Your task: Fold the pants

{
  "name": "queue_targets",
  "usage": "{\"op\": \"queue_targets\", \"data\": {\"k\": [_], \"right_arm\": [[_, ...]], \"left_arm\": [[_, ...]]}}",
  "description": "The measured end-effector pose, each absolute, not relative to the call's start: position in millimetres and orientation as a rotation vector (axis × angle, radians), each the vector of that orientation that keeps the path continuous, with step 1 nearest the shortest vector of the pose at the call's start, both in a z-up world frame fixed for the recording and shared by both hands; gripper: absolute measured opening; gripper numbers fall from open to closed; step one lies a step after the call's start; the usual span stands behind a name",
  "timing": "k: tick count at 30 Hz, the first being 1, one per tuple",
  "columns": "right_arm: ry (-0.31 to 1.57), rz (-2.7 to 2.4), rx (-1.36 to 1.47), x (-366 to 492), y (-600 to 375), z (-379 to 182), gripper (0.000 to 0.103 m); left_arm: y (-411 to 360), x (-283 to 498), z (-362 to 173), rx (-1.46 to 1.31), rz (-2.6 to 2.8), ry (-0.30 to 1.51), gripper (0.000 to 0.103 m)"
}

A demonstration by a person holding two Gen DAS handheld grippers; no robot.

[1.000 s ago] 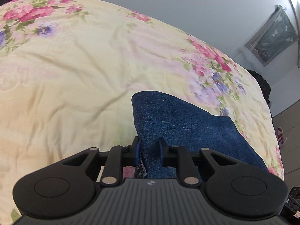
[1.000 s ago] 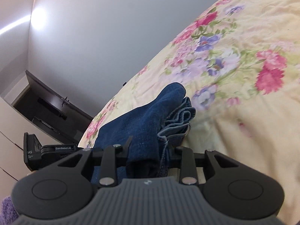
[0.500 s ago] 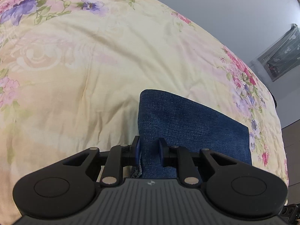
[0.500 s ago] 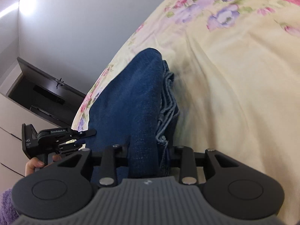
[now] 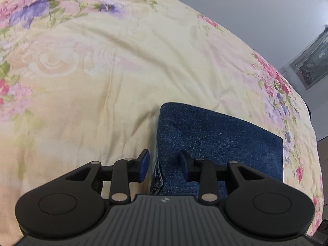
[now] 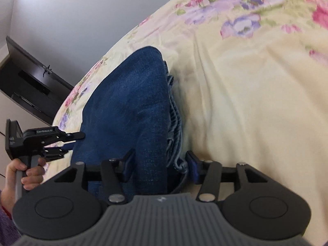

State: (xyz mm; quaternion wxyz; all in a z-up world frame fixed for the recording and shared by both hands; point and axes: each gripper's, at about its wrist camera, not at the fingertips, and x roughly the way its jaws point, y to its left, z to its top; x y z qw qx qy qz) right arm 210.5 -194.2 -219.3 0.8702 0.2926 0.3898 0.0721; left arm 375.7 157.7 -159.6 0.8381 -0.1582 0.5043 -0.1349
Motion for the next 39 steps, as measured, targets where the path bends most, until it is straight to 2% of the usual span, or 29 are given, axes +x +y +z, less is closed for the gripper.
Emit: {"op": "queue_targets", "data": {"k": [3, 4, 5, 7, 8, 9, 10, 14, 16, 19, 21, 26, 28, 32, 39], "right_arm": [[0.787, 0.133, 0.491, 211.8, -198.7, -199.0, 0.059], [0.777, 0.128, 0.449, 214.6, -199.5, -191.0, 0.056], [0.764, 0.116, 0.406, 220.5, -198.4, -184.1, 0.052], [0.737, 0.098, 0.339, 236.5, -196.7, -170.4, 0.036], [0.723, 0.11, 0.333, 247.7, -195.8, -165.6, 0.031], [0.711, 0.124, 0.331, 257.9, -194.1, -162.6, 0.021], [0.703, 0.134, 0.323, 270.9, -191.8, -159.9, 0.016], [0.694, 0.156, 0.284, 313.2, -179.6, -160.5, 0.012], [0.72, 0.145, 0.282, 329.7, -178.1, -172.1, 0.007], [0.795, 0.137, 0.275, 347.3, -174.7, -202.2, 0.001], [0.8, 0.132, 0.278, 351.1, -175.2, -212.4, 0.0], [0.778, 0.13, 0.245, 339.4, -171.1, -194.9, 0.001], [0.732, 0.147, 0.23, 318.8, -167.3, -180.3, 0.005], [0.656, 0.174, 0.191, 263.9, -156.3, -157.5, 0.005], [0.662, 0.166, 0.122, 190.0, -135.6, -155.1, 0.005]], "left_arm": [[151.2, 372.2, -139.9, -0.282, -0.312, 0.999, 0.037], [146.9, 373.0, -135.1, -0.26, -0.325, 0.983, 0.037], [141.8, 373.9, -131.1, -0.239, -0.333, 0.967, 0.035], [128.3, 378.3, -128.2, -0.222, -0.348, 0.952, 0.035], [124.0, 380.6, -128.4, -0.221, -0.35, 0.947, 0.035], [119.4, 382.6, -129.5, -0.219, -0.353, 0.94, 0.035], [115.9, 385.1, -131.6, -0.213, -0.359, 0.939, 0.035], [108.1, 397.5, -149.3, -0.202, -0.354, 0.959, 0.029], [108.6, 403.2, -161.0, -0.199, -0.336, 0.979, 0.029], [109.4, 409.0, -174.8, -0.183, -0.339, 1.0, 0.023], [110.5, 411.5, -178.6, -0.185, -0.339, 1.008, 0.018], [112.9, 396.2, -163.5, -0.16, -0.328, 1.016, 0.016], [110.8, 378.8, -155.0, -0.117, -0.329, 1.015, 0.016], [107.6, 338.6, -142.5, -0.099, -0.333, 1.031, 0.017], [92.4, 267.5, -127.2, 0.023, -0.277, 1.043, 0.017]]}}
